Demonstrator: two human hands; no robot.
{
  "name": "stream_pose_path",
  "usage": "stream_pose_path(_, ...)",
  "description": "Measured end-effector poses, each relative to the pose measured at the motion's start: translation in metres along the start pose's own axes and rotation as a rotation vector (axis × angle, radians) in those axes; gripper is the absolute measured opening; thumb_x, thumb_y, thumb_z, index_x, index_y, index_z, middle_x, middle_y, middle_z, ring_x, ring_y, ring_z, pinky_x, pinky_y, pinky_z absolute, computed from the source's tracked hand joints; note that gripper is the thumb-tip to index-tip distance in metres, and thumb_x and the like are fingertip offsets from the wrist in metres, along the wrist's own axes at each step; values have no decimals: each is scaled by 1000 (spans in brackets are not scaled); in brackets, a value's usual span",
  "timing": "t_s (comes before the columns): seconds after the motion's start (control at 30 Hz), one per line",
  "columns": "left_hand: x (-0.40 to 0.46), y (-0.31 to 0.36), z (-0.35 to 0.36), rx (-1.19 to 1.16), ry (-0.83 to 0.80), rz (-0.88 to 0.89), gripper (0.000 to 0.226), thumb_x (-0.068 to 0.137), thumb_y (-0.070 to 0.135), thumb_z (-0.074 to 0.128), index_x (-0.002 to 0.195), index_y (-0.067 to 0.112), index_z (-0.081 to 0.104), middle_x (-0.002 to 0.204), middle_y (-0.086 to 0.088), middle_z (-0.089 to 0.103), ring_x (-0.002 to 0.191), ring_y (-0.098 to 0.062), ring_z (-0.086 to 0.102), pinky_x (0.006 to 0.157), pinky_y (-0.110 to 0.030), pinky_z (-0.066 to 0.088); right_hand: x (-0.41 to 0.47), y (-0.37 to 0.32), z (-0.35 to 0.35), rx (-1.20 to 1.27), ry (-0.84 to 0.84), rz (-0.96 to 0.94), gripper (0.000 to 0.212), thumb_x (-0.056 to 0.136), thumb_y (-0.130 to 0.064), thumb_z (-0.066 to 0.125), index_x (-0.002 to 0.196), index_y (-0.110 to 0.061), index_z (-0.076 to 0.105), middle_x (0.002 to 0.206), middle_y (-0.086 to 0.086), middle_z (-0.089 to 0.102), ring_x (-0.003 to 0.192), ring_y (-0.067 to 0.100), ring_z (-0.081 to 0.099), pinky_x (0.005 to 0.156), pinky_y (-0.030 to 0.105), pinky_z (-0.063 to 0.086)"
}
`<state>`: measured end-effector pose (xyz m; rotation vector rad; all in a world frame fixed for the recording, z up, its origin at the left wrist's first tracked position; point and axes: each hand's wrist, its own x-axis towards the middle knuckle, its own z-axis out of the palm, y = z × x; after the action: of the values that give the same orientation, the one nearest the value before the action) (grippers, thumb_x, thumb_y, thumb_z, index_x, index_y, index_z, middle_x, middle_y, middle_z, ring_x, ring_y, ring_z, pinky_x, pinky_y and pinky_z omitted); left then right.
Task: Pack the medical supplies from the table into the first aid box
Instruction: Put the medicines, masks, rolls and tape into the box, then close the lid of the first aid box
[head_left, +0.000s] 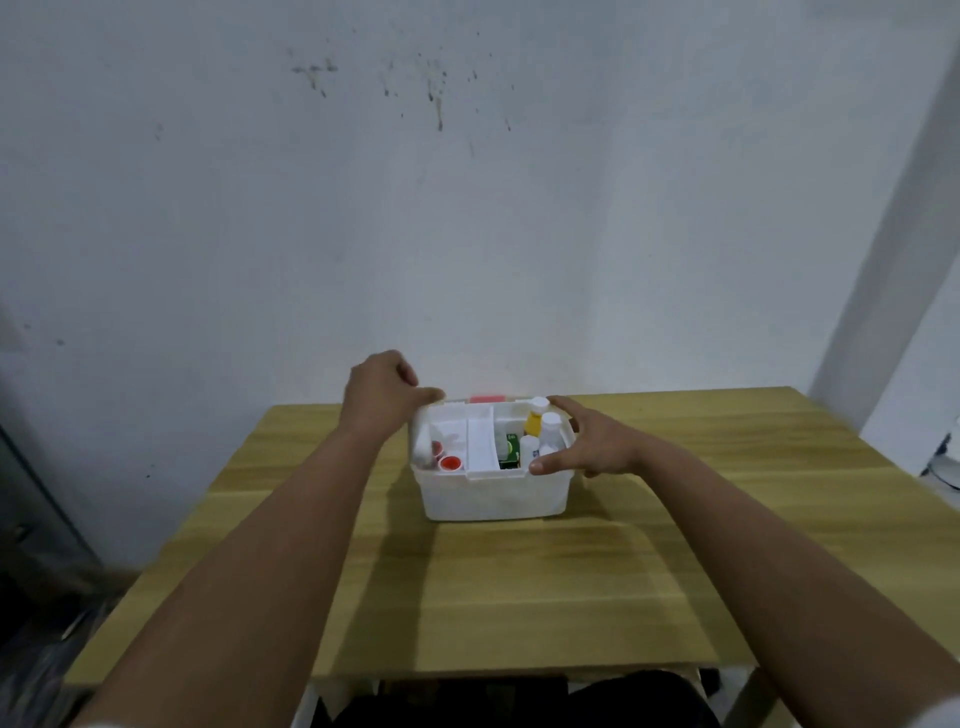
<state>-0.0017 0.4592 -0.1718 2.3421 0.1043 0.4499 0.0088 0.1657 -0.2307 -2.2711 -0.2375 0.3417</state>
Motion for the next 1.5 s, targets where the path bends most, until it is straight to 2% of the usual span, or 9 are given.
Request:
stream_pose_path(0.17, 4, 36, 46, 107, -134, 83, 40, 71, 38, 91, 79, 15, 60, 80, -1, 64, 74, -19, 62, 58, -30, 43, -1, 3, -1, 18, -9, -38, 125, 60, -54, 94, 160, -33, 22, 142, -7, 56, 114, 13, 60, 60, 15, 52)
stream_pose_path(0.47, 21, 22, 62, 283, -114, 142, 47, 94, 57, 61, 67, 18, 66, 66, 3, 66, 67, -19, 66, 66, -31, 53, 6, 0, -14, 62, -19, 7, 117, 67, -62, 86, 161, -34, 21, 139, 0, 58, 109, 15, 64, 75, 34, 61)
stream_pose_path(0.67, 48, -30, 49, 158, -109, -121, 37, 99, 48, 56, 84, 15, 64, 89, -2, 69, 77, -20, 63, 74, -34, 51, 25, 3, -15, 334, 134, 142, 72, 80, -85, 52, 123, -29, 66, 124, 3, 71, 105, 19, 68, 94, 43, 56)
stream_pose_path(0.87, 58, -62, 68, -177, -318, -424, 61, 99, 59, 51, 92, 2, 71, 90, -14, 75, 80, -28, 70, 69, -36, 53, 70, 20, -4, 373, 178, 332, 86, 74, -89, 53, 102, -12, 76, 95, 12, 77, 85, 29, 71, 89, 42, 58)
stream_pose_path(1.07, 73, -73, 86, -300, -389, -452, 80, 92, 75, 44, 92, 0, 72, 85, -13, 77, 83, -32, 73, 73, -37, 54, 101, 19, -7, 412, 181, 379, 103, 71, -88, 59, 115, 4, 68, 106, 18, 77, 99, 34, 74, 96, 43, 56)
stream_pose_path(1.17, 82, -74, 87, -324, -371, -457, 77, 91, 76, 45, 85, 3, 67, 88, -14, 76, 82, -31, 70, 79, -40, 56, 104, 17, -10, 483, 185, 368, 96, 61, -89, 65, 100, -1, 70, 98, 11, 75, 88, 28, 70, 91, 42, 57)
stream_pose_path(1.27, 87, -61, 78, -446, -326, -459, 73, 92, 74, 47, 101, 5, 68, 95, -12, 74, 87, -28, 69, 69, -37, 53, 101, 5, -16, 568, 211, 319, 90, 71, -83, 66, 117, -6, 71, 107, 12, 79, 102, 33, 74, 99, 50, 56)
stream_pose_path(1.4, 92, -40, 61, -508, -333, -376, 80, 87, 82, 42, 117, 13, 68, 107, -10, 78, 98, -29, 74, 97, -47, 54, 89, -25, -31, 563, 229, 240, 92, 71, -90, 57, 126, -17, 65, 104, 0, 81, 104, 28, 72, 97, 47, 55)
stream_pose_path(1.5, 82, -20, 45, -525, -321, -334, 88, 86, 83, 38, 133, 13, 61, 125, -12, 72, 104, -27, 72, 91, -40, 52, 73, -43, -37, 513, 262, 190, 103, 68, -96, 47, 136, -21, 60, 118, 2, 74, 102, 23, 71, 104, 51, 49)
